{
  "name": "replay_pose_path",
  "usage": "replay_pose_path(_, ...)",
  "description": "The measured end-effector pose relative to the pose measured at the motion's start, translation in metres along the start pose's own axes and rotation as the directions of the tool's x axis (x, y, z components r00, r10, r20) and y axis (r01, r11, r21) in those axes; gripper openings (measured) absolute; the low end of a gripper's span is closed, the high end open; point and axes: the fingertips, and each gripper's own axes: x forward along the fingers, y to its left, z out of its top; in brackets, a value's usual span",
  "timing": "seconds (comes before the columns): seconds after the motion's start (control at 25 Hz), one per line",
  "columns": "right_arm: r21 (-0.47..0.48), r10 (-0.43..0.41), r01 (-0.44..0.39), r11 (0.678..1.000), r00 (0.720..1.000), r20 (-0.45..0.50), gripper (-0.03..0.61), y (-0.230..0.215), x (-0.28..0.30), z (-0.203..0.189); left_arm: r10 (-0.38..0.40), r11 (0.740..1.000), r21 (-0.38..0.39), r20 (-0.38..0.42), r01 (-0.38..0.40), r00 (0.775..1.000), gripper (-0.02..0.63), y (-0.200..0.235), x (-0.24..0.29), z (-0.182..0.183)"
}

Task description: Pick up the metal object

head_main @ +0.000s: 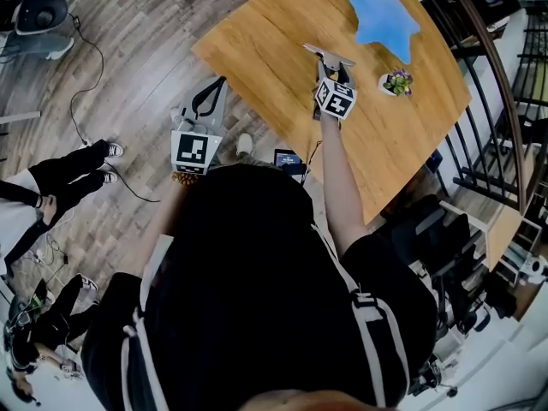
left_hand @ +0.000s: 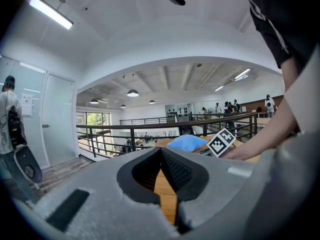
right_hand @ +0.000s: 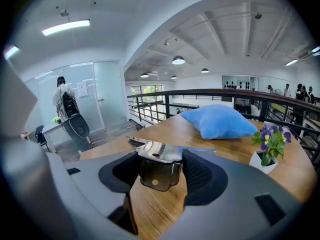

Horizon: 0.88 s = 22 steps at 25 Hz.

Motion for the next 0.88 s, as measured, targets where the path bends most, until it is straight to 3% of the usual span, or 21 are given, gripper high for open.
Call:
replay_pose_path(0.4,-0.025,0.046,-0.043,0.999,0.985,0.164,0.259,0.019,-0.028,0.07,-0.005,1.0,0.013,0.033,0.004,0.999,0.011,0.002,0.006,0.013)
replay_pose_path(0.88,-0.058,0.102,-0.088,0.994,0.936,0.338,0.259,0.039,-0.075,0.14,-0.025,0.999,0.026,0.062,0.023,0.998,0.011,-0.005,0.018,0.026)
